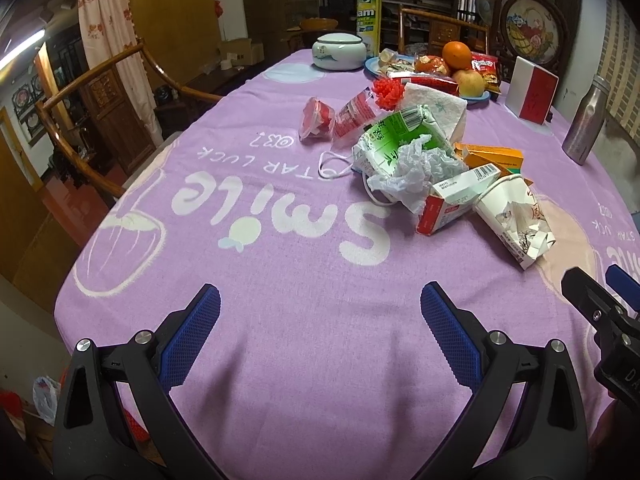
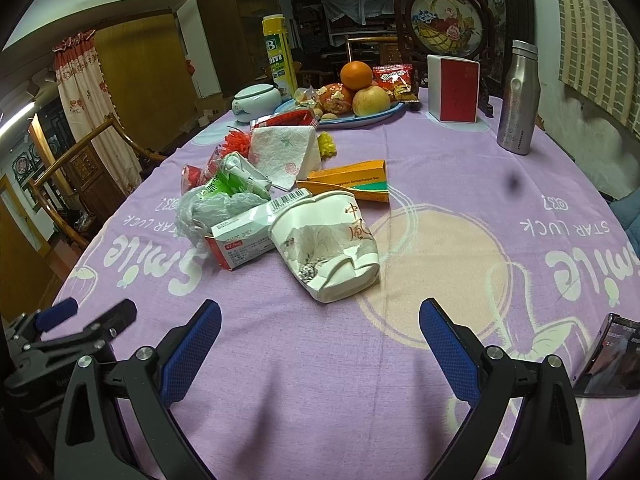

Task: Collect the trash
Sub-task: 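Move the right tool toward the white paper cup on the table, then close the right tool on the white paper cup and lift it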

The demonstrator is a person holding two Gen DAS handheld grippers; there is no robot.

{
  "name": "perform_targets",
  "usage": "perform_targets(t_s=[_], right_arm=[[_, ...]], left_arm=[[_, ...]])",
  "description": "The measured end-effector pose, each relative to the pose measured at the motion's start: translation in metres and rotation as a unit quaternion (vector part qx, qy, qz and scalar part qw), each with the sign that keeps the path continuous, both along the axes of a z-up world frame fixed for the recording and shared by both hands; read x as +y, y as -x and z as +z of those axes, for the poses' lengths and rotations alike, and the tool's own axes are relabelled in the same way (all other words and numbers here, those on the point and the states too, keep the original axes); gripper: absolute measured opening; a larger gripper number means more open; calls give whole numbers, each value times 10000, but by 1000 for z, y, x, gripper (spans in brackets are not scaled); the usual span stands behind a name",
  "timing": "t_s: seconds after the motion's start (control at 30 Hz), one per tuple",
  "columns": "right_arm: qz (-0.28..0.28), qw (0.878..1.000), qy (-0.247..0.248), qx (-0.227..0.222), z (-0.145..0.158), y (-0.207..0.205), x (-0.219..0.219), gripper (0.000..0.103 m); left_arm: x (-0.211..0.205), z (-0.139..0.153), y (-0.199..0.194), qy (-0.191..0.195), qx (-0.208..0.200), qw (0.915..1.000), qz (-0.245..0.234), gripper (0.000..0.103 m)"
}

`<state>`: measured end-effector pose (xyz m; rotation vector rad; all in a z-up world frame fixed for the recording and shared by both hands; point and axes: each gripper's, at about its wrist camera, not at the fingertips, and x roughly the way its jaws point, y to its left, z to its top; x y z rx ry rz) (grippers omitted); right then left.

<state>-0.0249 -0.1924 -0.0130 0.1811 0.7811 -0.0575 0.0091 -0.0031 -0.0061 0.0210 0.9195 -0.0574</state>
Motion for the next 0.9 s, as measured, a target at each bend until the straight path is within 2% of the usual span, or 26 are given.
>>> perform_targets(t_s=[0.1, 0.23, 0.4, 0.5, 0.9], right_arm=[[-35, 10000, -1, 78, -6, -3, -6, 97], [-121, 9997, -33, 202, -15, -8, -17, 97], [-231, 9990, -89, 366, -24, -19, -28, 98], [-217, 9987, -64, 452, -27, -26, -29, 98], [306, 9964, 193, 768, -29, -53, -13, 97]], left_arm=[[-5, 2, -7, -87, -228, 9996, -173, 97], [-14, -3, -25, -400, -162, 9982, -411, 97], [-12, -7, -49, 77, -10, 9991, -407, 97], [-13, -6, -56, 175, 9, 9989, -445, 97], [-9, -5, -68, 47, 135, 9990, -425, 97]])
